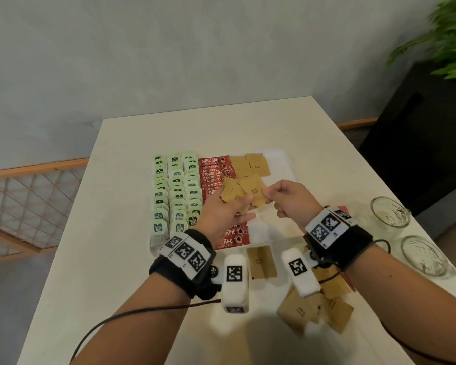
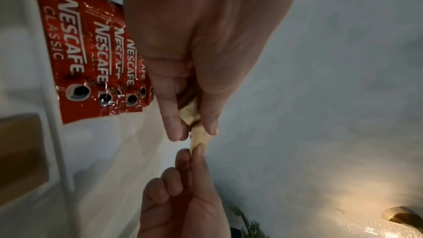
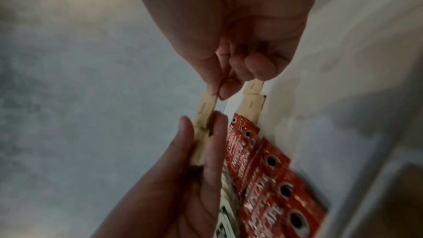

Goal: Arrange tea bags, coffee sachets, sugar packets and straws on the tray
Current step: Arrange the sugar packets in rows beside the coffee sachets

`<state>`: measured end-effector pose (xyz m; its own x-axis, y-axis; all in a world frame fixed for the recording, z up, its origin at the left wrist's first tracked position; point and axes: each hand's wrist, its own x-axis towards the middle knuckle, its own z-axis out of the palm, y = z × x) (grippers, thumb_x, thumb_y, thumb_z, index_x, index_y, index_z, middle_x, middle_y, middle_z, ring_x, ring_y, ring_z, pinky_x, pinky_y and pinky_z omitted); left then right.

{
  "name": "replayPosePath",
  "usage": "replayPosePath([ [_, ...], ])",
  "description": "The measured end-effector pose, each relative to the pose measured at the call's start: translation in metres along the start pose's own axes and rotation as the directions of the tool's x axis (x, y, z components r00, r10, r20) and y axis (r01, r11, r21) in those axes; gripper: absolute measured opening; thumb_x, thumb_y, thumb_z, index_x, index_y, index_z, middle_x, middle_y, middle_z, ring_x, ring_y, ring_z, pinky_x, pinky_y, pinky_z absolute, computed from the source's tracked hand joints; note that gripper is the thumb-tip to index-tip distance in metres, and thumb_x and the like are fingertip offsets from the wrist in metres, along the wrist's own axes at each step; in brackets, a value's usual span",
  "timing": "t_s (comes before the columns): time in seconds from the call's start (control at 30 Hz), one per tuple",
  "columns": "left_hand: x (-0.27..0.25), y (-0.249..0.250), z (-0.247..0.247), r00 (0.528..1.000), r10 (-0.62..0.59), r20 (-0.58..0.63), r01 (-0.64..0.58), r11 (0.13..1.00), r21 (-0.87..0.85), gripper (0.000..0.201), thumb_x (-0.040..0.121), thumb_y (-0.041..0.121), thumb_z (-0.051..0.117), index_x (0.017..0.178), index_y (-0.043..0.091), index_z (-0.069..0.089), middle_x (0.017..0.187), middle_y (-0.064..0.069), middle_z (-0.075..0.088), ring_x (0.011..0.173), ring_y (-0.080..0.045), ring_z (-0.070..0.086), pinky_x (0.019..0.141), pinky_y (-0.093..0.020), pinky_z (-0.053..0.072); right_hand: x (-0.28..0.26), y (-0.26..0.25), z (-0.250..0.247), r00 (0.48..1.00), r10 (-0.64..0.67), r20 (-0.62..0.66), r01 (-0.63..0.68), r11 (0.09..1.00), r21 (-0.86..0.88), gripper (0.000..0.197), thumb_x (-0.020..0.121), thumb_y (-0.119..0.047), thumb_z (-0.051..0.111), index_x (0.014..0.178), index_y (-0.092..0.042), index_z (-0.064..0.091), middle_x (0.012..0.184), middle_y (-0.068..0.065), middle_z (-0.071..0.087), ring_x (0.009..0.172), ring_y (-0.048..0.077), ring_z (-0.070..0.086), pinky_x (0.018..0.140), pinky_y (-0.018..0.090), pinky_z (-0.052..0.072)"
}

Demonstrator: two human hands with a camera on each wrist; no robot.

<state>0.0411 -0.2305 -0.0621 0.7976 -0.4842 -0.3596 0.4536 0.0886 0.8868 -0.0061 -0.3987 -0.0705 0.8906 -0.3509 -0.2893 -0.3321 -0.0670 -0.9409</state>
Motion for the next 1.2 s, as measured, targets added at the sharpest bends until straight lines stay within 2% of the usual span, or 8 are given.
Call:
replayPosePath([
  [0.2,0.003,0.0,-0.013,0.999,-0.049,-0.004,0.049,0.991,0.126,0.029,0.086,0.006,0.072,0.113,0.015,0.066,0.102,-0.003,0.075,0.09,-0.019,0.072,0.067,-0.029,0.06,0.001,-0.001,-0.008,0.989,0.029,0.145,-0.003,0.984,-0.176,0.012,0.088,-0.023,0.07,0.086,-0.012,0.071,0.065,0.002,0.057,0.056,0.011,0.048,0.057,0.022,0.045],
  [0.33,0.01,0.009,-0.022,0.995,-0.047,-0.092,0.058,0.992,0.114,0.028,0.087,0.01,0.072,0.114,0.011,0.065,0.103,-0.009,0.074,0.085,-0.018,0.073,0.061,-0.025,0.059,0.029,-0.008,-0.022,1.0,0.001,-0.021,-0.005,0.978,-0.211,0.014,0.087,-0.024,0.071,0.089,-0.011,0.073,0.067,0.003,0.06,0.057,0.012,0.053,0.06,0.024,0.051],
  [0.5,0.015,0.019,-0.03,0.99,-0.051,-0.134,0.056,0.998,0.032,0.024,0.086,0.012,0.072,0.11,0.009,0.067,0.102,-0.01,0.075,0.078,-0.015,0.071,0.052,-0.021,0.056,0.072,-0.002,-0.034,0.962,0.174,-0.209,-0.198,0.975,-0.103,0.02,0.086,-0.017,0.072,0.098,-0.001,0.07,0.082,0.01,0.066,0.057,0.017,0.055,0.062,0.033,0.059],
  [0.6,0.019,0.021,-0.034,0.99,-0.047,-0.13,0.051,0.998,0.028,0.025,0.086,0.014,0.071,0.111,0.01,0.068,0.103,-0.008,0.076,0.079,-0.014,0.071,0.05,-0.02,0.054,0.083,-0.002,-0.026,0.939,0.256,-0.229,-0.287,0.95,-0.118,0.012,0.086,-0.015,0.072,0.089,-0.003,0.068,0.078,0.013,0.064,0.052,0.021,0.055,0.072,0.042,0.06],
  [0.73,0.023,0.021,-0.037,0.988,-0.062,-0.138,0.063,0.998,0.003,0.025,0.087,0.013,0.07,0.112,0.011,0.067,0.1,-0.006,0.076,0.077,-0.013,0.072,0.048,-0.019,0.054,0.093,-0.006,-0.021,0.944,0.253,-0.21,-0.296,0.932,-0.208,0.015,0.086,-0.017,0.072,0.073,-0.011,0.066,0.066,0.006,0.06,0.053,0.022,0.055,0.078,0.043,0.059],
  [0.97,0.025,0.015,-0.038,0.985,-0.105,-0.136,0.101,0.994,-0.04,0.026,0.09,0.011,0.068,0.115,0.01,0.062,0.097,-0.01,0.076,0.077,-0.018,0.074,0.049,-0.02,0.055,0.095,-0.008,-0.018,0.949,0.22,-0.225,-0.282,0.911,-0.301,0.023,0.084,-0.026,0.074,0.067,-0.015,0.064,0.092,0.018,0.073,0.058,0.025,0.059,0.082,0.05,0.058],
  [1.1,0.025,0.015,-0.039,0.988,-0.116,-0.1,0.105,0.989,-0.102,0.025,0.092,0.012,0.064,0.116,0.008,0.06,0.1,-0.015,0.075,0.081,-0.022,0.074,0.052,-0.024,0.057,0.094,-0.009,-0.019,0.955,0.213,-0.208,-0.274,0.901,-0.336,0.021,0.085,-0.027,0.073,0.069,-0.018,0.063,0.09,0.013,0.072,0.062,0.023,0.061,0.082,0.048,0.058],
  [1.2,0.023,0.016,-0.039,0.992,-0.128,-0.019,0.122,0.972,-0.201,0.028,0.097,0.01,0.054,0.124,0.003,0.054,0.11,-0.02,0.071,0.087,-0.026,0.074,0.057,-0.027,0.06,0.093,-0.008,-0.019,0.952,0.199,-0.233,-0.269,0.907,-0.325,0.019,0.084,-0.029,0.074,0.075,-0.019,0.061,0.08,0.005,0.065,0.057,0.021,0.059,0.072,0.039,0.06],
])
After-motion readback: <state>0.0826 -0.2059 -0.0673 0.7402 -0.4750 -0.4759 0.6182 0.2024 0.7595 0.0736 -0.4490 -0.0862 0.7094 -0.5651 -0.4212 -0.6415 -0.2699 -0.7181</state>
